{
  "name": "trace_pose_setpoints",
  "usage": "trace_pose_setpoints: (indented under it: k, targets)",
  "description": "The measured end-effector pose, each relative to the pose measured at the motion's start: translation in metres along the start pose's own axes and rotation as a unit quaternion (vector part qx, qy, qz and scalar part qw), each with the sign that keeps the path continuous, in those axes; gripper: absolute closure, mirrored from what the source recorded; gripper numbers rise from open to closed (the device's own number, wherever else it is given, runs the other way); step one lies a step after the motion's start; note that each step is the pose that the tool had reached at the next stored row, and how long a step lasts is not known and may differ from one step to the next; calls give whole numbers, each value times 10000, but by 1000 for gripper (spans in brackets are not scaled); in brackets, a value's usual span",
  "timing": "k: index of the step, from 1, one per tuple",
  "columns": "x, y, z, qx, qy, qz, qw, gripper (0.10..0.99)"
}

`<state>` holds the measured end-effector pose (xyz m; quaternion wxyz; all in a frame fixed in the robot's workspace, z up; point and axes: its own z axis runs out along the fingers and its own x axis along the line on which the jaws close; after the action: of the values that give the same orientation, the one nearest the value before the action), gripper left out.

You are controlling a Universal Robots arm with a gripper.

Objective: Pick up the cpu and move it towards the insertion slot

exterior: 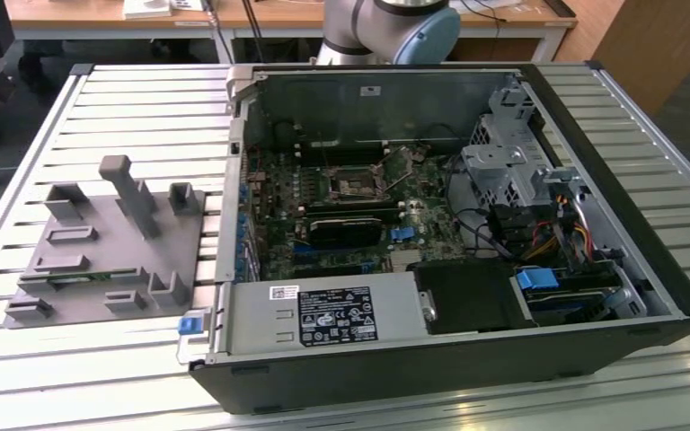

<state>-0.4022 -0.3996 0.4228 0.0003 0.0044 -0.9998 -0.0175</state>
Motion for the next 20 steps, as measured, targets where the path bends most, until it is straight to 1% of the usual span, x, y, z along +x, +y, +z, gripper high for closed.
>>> trace_pose_setpoints:
  k: [16, 20]
  targets:
    - [-157, -2, 0, 0, 0, 0, 10000, 545]
    - [-215, -2, 0, 0, 0, 0, 10000, 545]
